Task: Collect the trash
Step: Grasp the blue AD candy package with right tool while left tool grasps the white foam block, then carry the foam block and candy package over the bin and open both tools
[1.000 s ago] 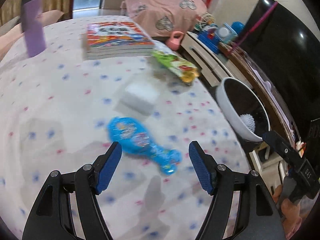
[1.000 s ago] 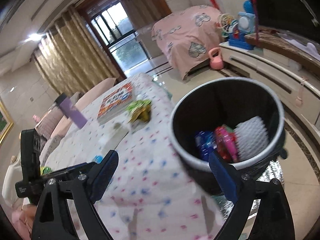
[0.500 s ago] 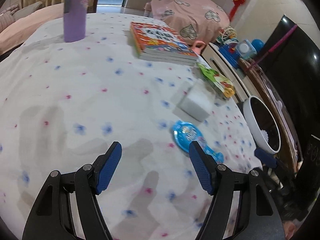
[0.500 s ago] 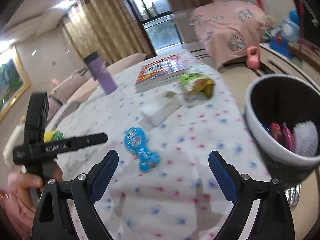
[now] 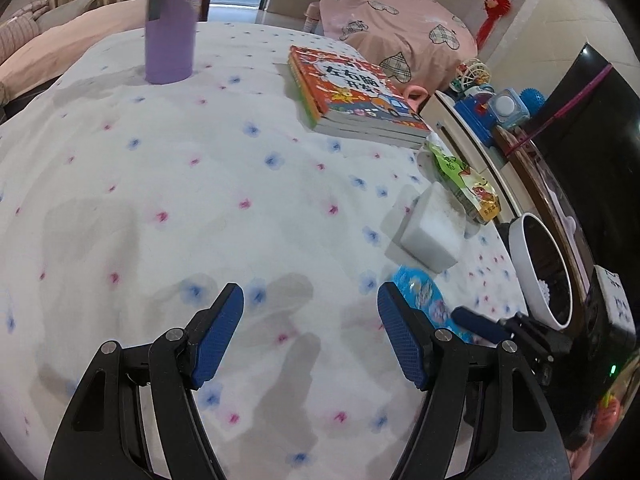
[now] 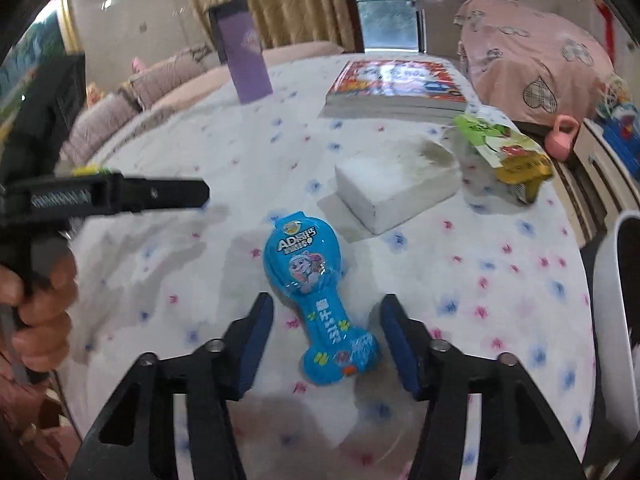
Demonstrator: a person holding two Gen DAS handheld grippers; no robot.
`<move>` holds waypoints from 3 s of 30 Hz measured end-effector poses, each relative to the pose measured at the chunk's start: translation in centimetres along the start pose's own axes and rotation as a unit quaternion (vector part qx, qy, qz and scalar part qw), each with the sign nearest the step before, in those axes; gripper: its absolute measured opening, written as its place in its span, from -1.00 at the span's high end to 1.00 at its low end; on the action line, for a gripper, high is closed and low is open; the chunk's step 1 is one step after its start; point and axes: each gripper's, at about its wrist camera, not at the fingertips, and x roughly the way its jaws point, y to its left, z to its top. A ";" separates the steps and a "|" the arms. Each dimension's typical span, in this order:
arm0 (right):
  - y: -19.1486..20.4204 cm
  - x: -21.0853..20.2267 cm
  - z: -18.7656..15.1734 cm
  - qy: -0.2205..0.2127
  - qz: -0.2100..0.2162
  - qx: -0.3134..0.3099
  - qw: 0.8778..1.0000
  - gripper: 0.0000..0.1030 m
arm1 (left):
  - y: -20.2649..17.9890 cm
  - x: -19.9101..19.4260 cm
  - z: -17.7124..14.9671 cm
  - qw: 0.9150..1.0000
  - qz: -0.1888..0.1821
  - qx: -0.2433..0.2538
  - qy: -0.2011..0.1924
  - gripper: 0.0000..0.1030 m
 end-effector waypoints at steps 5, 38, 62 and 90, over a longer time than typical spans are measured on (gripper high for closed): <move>0.5 -0.3 -0.5 0.010 -0.025 -0.031 0.999 0.60 | -2.8 1.5 1.1 0.999 -0.009 0.036 0.008 -0.38; -8.8 -8.6 -7.0 -0.065 -0.041 0.199 0.977 0.61 | -12.3 2.7 -2.5 0.988 -0.031 0.149 0.002 0.01; -12.1 -15.9 -8.7 -0.137 -0.081 0.238 0.958 0.60 | -20.9 -0.3 -4.4 0.974 -0.062 0.218 -0.018 0.01; -18.6 -18.4 -7.8 -0.154 -0.122 0.259 0.946 0.60 | -29.2 1.8 -2.5 0.960 -0.073 0.271 -0.013 0.00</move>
